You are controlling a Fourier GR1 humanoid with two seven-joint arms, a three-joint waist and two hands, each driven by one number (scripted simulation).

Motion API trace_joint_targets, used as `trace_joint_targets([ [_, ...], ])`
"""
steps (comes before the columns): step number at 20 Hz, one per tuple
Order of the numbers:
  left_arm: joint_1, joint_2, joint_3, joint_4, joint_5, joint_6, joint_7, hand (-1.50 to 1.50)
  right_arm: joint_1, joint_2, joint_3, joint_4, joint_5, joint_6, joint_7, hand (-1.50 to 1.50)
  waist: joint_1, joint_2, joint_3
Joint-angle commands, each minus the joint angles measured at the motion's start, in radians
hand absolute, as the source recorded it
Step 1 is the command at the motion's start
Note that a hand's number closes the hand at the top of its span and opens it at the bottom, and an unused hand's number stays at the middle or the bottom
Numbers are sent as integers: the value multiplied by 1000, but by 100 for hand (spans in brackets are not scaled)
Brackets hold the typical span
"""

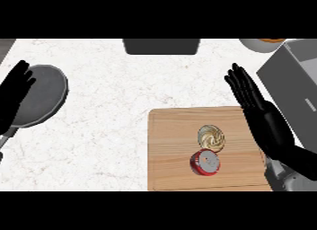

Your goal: Pick the cupcake from the cutting board and place it in the cardboard box

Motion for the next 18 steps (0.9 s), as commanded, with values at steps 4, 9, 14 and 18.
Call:
trace_joint_targets([
  [4, -17, -73, -124, -72, -88, -11, -67, 0, 150, 108, -45, 142, 151, -369, 173, -150, -54, -22, 16],
  [9, -18, -88, -163, -103, -84, -48, -73, 0, 268, -53, -51, 298, 418, -515, 207, -150, -103, -7, -7],
  [14, -13, -125, -226, -118, -123, -47, -89, 0, 341, -77, 38, 357, 727, -719, 317, -150, -57, -19, -1],
  [18, 8, -157, -269, -147, -152, -27, -99, 0, 387, -91, 80, 331, 927, -762, 475, -150, -38, -30, -1],
])
